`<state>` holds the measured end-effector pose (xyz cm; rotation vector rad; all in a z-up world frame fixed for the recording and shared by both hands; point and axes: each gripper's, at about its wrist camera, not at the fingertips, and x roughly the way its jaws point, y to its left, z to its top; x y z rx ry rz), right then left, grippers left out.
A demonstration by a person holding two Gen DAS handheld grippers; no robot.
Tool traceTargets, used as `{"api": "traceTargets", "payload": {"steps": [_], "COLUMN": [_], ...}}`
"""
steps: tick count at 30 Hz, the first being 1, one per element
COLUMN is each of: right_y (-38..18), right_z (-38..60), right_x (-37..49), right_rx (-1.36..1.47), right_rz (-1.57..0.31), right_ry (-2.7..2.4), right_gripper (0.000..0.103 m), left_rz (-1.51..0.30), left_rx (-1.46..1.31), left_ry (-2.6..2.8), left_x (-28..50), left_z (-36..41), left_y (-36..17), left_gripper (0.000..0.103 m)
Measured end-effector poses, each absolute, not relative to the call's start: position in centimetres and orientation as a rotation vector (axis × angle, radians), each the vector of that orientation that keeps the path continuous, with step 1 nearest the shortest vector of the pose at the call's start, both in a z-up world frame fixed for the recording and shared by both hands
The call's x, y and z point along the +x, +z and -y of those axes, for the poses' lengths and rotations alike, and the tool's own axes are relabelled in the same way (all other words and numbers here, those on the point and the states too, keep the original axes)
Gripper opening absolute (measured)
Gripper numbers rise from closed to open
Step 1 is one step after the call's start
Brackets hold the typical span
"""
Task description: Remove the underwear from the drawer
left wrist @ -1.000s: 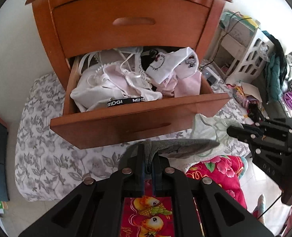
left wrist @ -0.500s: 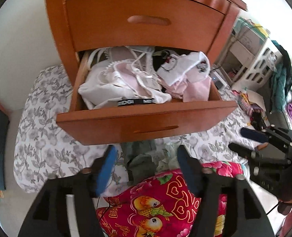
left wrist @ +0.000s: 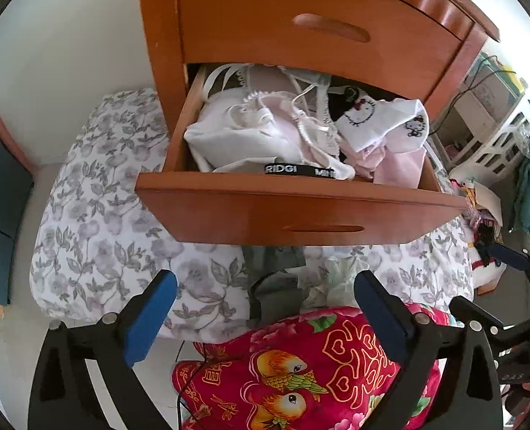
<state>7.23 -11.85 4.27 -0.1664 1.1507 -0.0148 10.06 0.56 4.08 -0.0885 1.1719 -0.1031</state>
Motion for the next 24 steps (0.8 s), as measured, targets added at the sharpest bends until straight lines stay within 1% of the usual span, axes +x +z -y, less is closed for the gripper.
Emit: {"api": "traceTargets", "payload": {"steps": [11,13,19,24], "right_y": [5.0,5.3,6.3,6.1], "right_z": [11.9,11.9,12.0,13.1], "right_x": [7.0,7.0,7.0,8.5], "right_rx": [-0.164,-0.169,-0.188,-0.164], "right_rz": [-1.099,-1.073,-0.973,-0.998], "right_ry": [-0.014,-0.017,-0.006,-0.045], "right_gripper": [0.103,0.103,0.103,0.103], "left_rz": [-1.141,-1.107,-0.927,-0.868], "left_rx": [-0.112,-0.107,-0.148,-0.201], "left_ry": [-0.068,-0.083,-0.107,-0.12], "left_x": [10.1,10.1,10.4,11.5], "left_z": [-1.8,-1.8,-2.6,-3.9], "left_y": [4.4,4.7,6.2,6.6], "left_gripper": [0.1,0.1,0.1,0.1]}}
